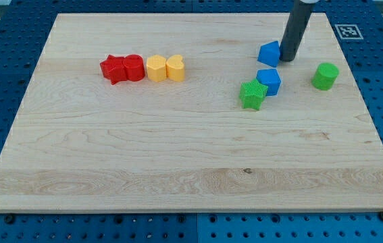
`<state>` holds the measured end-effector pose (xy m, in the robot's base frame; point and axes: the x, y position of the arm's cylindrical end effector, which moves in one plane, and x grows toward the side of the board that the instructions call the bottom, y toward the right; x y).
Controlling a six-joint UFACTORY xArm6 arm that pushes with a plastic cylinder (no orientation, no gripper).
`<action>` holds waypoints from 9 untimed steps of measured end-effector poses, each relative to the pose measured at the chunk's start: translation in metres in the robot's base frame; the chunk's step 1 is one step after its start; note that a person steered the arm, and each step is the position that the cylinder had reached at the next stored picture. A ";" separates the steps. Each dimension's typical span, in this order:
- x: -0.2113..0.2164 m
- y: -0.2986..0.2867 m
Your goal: Slide the triangle above the red star
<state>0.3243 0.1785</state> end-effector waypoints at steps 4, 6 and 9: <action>0.000 -0.063; 0.000 -0.094; -0.016 -0.150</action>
<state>0.3086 0.0283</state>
